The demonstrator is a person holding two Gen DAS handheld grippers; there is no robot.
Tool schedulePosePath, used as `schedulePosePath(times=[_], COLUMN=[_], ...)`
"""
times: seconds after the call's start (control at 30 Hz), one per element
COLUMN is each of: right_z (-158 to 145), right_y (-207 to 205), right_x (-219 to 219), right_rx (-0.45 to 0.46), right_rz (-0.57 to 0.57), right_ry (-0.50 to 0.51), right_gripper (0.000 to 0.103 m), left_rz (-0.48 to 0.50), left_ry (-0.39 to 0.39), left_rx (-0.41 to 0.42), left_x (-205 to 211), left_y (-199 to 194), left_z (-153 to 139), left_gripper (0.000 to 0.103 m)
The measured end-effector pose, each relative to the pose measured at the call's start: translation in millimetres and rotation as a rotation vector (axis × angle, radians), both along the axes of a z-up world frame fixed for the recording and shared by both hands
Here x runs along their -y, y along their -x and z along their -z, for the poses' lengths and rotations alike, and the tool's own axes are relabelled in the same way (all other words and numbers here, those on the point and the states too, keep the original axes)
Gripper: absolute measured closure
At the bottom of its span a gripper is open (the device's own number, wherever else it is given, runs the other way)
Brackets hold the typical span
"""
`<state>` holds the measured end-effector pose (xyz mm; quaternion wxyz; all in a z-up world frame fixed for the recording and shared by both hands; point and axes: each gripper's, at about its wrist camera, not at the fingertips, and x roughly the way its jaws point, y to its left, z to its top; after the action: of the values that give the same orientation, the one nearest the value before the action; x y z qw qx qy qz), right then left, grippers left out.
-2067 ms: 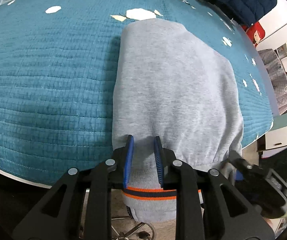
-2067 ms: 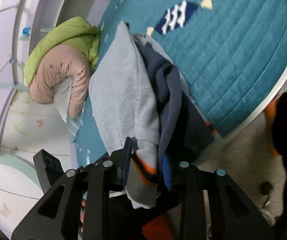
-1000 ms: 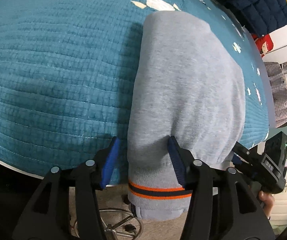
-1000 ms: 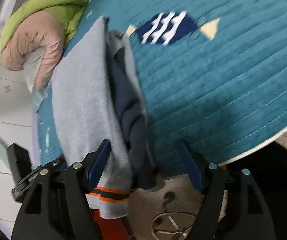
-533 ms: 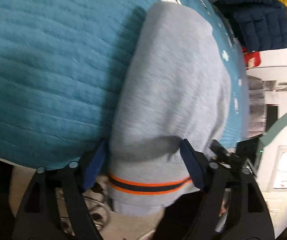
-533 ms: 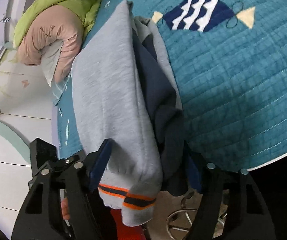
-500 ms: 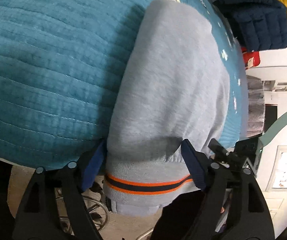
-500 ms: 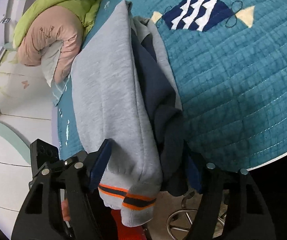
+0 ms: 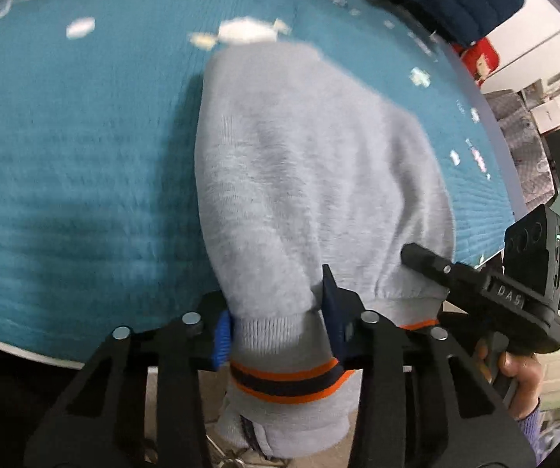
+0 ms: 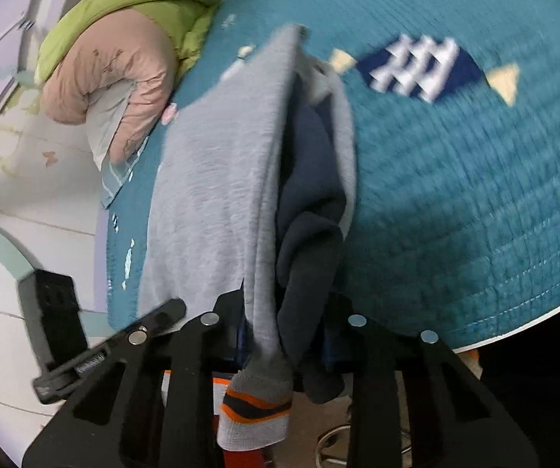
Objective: Fold large clothes
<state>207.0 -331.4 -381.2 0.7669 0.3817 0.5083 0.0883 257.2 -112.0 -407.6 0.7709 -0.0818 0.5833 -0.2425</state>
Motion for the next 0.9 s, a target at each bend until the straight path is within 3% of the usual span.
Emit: schedulePosePath(times=[0.33, 0.43, 0.57, 0.77, 0.9], right_z=[-68.7, -76.8, -90.1, -93.8, -74.8], right_y=[-43.3, -69.9, -117.0, -197.7, -244.5], right_x=[-70.6, -103.9, -160.6, -247.5, -305.4], right_rx=[0.183, 0.22, 0.283, 0.358, 0.374], right_rz=[-0.143, -0.189, -0.267, -0.329, -0.344], right_ry=[0.053, 0.04, 0.057, 0.053, 0.059], right_gripper=[0.079, 0.079, 0.079, 0.079, 0.079], left_rz=[-0.048, -0.1, -0.164, -0.241, -0.305], left_ry=[0.053, 0.082, 0.059, -0.005, -0.02], left_rx=[0.137, 0.164, 0.229, 0.32, 0.339], left_x=[-61.7, -103.6, -162.9, -247.5, -301.3], left_y=[-29.7, -48.0, -77.9, -135.0, -167.5], left_z=[-65.5, -81.0, -103.0, -120.0, -108.5], left_gripper=[0.069, 0.069, 0.069, 0.069, 0.069])
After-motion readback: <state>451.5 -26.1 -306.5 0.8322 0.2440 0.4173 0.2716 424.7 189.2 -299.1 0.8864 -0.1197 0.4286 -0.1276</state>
